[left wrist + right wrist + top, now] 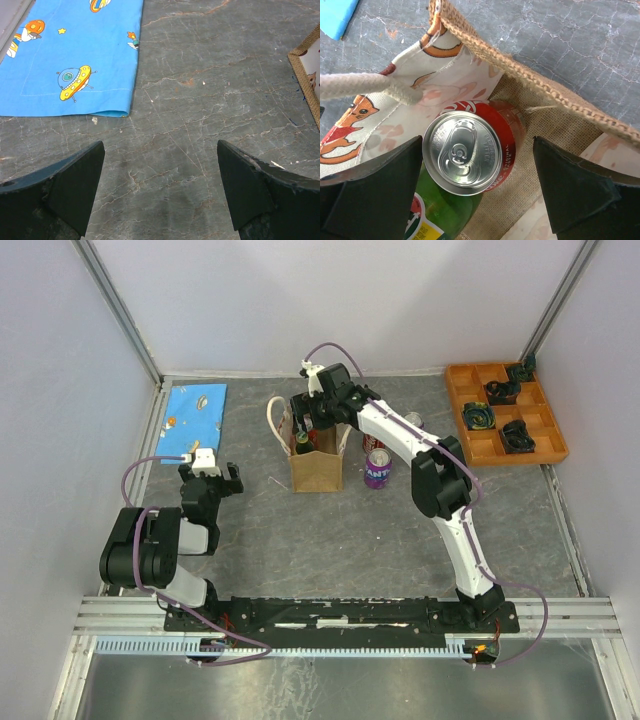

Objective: Take the beverage out of the canvas bag

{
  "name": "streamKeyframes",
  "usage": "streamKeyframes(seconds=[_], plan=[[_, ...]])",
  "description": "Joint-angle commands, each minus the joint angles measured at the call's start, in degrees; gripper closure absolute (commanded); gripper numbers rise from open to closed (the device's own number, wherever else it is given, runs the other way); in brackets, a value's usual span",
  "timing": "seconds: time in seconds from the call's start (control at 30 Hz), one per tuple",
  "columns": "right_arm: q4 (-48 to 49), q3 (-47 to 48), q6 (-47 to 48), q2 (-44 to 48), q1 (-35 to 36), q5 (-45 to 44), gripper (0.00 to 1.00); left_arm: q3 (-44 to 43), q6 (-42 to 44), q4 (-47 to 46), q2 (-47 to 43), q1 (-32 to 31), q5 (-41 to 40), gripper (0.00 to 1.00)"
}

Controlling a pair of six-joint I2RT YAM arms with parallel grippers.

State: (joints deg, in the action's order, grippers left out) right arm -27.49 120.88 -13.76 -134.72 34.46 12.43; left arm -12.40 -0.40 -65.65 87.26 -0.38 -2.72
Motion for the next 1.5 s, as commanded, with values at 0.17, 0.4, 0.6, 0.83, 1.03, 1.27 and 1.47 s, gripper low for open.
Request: streamKeyframes(seconds=[0.17,0.4,0.6,0.83,1.03,1.27,1.47], plan=[[1.1,2.2,-0.2,-1.4,0.4,-0.7,0.08,-1.2,-0.5,-1.6,-0.1,0.0,-0.1,0.01],[0.6,2.5,0.4,-2.3,0.4,-2.4,0.28,-1.2,-0.5,-1.7,-0.1,0.0,-0.1,0.01],[0.1,2.5,1.5,-2.2,0.4,-3.4,0.74,-1.2,-0.5,-1.6,-0.2,0.0,-0.1,0.01],[-1.2,5.8,4.4,-0.4,0.4,-5.4,1.0,-1.2,-0.4,-1.6,-0.1,0.0,-0.1,0.01],[-1.8,10.8,5.3,1.5,0.0,-6.7,1.0,-1.3,-0.4,-1.6,-0.1,0.0,-0.1,0.01],[0.7,11.4,3.8,6.4,-0.4,-8.0,1.0,-1.2,-0.5,-1.7,-0.1,0.0,-0.1,0.01],[3.6,8.4,4.2,12.9,-0.7,-11.8,1.0,-1.3,-0.5,-1.7,-0.1,0.0,-0.1,0.01]])
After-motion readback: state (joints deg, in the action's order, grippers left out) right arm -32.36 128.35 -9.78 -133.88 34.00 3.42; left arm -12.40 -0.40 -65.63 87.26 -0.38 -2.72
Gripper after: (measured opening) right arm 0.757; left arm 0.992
